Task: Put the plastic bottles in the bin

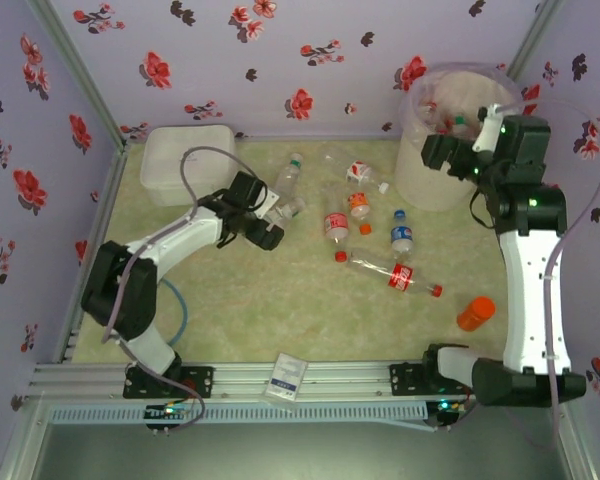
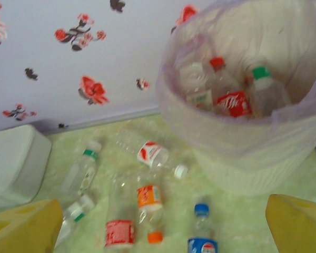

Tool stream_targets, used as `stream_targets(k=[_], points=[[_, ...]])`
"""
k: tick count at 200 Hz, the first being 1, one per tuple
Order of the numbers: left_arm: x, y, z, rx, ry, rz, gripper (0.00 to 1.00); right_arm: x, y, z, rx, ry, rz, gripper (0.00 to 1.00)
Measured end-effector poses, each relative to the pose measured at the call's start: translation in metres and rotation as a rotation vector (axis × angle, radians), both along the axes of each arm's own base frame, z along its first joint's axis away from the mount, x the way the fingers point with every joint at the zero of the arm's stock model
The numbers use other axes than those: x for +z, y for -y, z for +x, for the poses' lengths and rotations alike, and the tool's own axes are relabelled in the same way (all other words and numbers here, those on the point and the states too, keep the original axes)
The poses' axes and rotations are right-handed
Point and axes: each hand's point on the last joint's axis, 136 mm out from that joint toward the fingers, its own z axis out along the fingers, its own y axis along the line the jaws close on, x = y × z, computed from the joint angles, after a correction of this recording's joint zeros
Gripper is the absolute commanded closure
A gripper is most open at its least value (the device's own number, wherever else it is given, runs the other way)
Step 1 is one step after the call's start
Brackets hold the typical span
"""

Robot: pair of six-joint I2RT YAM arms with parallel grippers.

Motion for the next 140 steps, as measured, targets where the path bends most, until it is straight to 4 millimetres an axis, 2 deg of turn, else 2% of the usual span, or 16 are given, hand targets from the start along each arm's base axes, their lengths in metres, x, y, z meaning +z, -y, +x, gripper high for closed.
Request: stream_targets(k=[36, 53, 79, 105, 140], points=[[-0.023, -0.001, 0.002, -0.048, -0.074, 0.082, 0.17, -0.009, -0.012, -0.026, 0.058, -0.007, 0.041, 0.01], [-0.028, -0.003, 0.001, -0.054, -0.090, 0.105, 0.33, -0.019, -0.017, -0.038, 0.080, -0.018, 0.060, 0.01], [-0.029, -0.003, 0.003, -0.058, -0.099, 0.122, 0.52, -0.038, -0.029, -0.054, 0.129, -0.039, 0.117, 0.01], [-0.027, -0.003, 0.004, -0.060, -0.102, 0.129, 0.60, -0.060, -0.048, -0.059, 0.199, -0.068, 0.247, 0.02], [-0.021, -0.003, 0.003, -0.056, -0.099, 0.123, 0.59, -0.093, -0.065, -0.055, 0.233, -0.129, 0.427, 0.03]])
